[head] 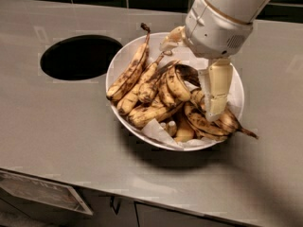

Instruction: Pick banana from white bowl

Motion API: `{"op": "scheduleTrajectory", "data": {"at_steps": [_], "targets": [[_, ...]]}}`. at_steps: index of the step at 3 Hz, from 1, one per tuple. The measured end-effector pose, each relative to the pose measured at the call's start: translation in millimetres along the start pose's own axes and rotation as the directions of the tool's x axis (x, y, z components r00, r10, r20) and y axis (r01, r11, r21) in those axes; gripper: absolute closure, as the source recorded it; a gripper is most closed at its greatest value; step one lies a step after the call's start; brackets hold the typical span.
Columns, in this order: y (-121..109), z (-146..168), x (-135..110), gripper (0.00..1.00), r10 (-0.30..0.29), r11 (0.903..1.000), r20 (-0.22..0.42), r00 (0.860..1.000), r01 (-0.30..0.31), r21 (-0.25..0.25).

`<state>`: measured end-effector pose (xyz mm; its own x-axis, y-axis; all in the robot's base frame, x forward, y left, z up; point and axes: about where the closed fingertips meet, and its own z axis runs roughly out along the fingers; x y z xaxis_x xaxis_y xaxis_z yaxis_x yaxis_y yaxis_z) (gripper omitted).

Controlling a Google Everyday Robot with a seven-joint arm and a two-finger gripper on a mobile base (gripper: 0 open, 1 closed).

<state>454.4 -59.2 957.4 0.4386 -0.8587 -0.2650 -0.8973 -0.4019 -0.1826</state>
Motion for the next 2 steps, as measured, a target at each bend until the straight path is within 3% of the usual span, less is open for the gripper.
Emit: {"op": "scheduleTrajectory", "data": {"at_steps": [2], "targets": [[-14.0,-3.0,-7.4,0.00,-0.130,0.9913,-0.027,0.991,0.131,0.015]]}}
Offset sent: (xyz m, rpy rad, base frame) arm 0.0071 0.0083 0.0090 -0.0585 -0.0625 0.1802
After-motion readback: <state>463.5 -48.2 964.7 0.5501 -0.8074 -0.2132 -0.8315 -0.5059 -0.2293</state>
